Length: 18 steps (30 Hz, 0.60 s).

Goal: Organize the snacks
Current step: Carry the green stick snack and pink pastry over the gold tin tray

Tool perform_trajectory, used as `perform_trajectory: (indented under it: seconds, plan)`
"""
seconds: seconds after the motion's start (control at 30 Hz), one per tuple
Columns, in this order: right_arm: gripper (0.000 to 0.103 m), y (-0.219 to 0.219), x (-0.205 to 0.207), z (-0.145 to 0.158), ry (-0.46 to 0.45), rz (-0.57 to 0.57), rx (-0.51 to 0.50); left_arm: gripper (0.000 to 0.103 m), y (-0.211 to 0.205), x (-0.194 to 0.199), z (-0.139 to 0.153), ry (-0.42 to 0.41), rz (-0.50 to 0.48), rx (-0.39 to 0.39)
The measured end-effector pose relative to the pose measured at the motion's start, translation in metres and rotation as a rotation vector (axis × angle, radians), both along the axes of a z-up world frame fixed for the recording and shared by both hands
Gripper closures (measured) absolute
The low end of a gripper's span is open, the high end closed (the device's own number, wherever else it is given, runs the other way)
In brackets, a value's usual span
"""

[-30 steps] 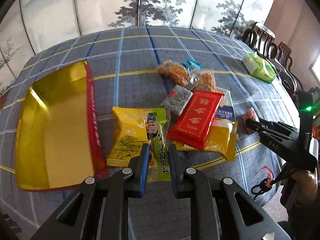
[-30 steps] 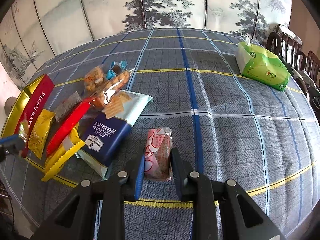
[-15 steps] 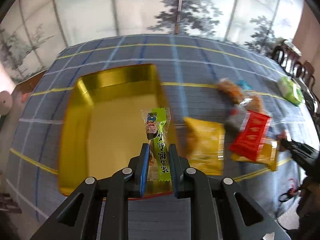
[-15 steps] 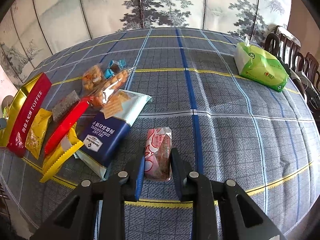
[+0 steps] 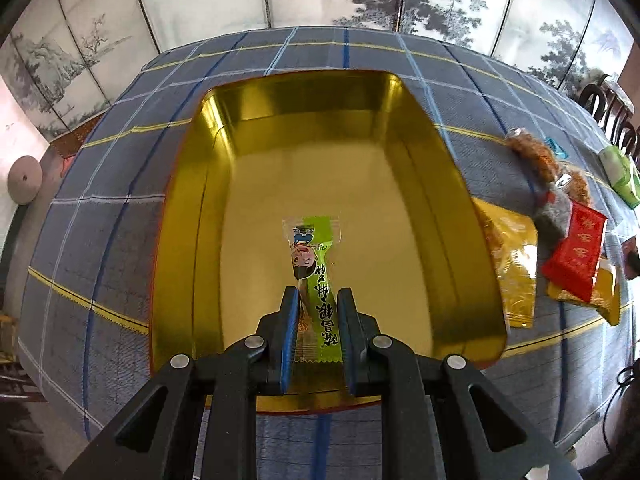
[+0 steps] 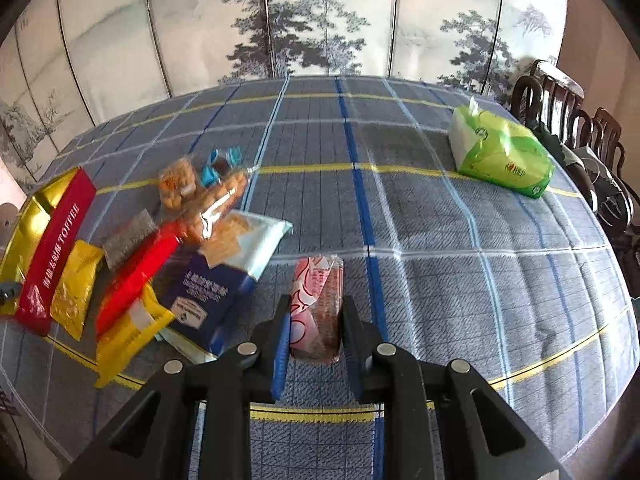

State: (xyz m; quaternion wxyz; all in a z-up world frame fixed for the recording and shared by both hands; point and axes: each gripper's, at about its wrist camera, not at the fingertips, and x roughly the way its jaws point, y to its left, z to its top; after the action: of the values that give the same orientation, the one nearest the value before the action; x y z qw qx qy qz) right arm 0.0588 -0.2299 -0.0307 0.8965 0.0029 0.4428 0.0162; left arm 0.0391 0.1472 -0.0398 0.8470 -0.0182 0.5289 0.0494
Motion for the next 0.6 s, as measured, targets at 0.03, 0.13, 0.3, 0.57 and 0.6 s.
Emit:
perform_trajectory:
  seconds: [0.03,0.13,0.3,0.57,0.6]
  plan:
    - [0.080,0.001,0.000,0.003,-0.005,0.004,0.000,0.086,0.001,0.000,-0.001,0.002,0.001,0.000]
    - [0.080,0.010,-0.001,0.012,-0.025,0.018,-0.001,0.086,0.006,-0.002,-0.003,0.006,0.003,-0.004]
    - [0.080,0.034,-0.001,0.026,-0.050,0.069,0.007,0.086,0.012,-0.005,-0.004,0.010,0.010,-0.005]
    - [0.080,0.085,0.002,0.040,-0.065,0.191,0.055,0.086,0.026,-0.010,-0.006,0.008,0.028,-0.016]
    - [0.080,0.091,0.002,0.041,-0.064,0.206,0.060,0.086,0.027,-0.011,-0.006,0.008,0.031,-0.015]
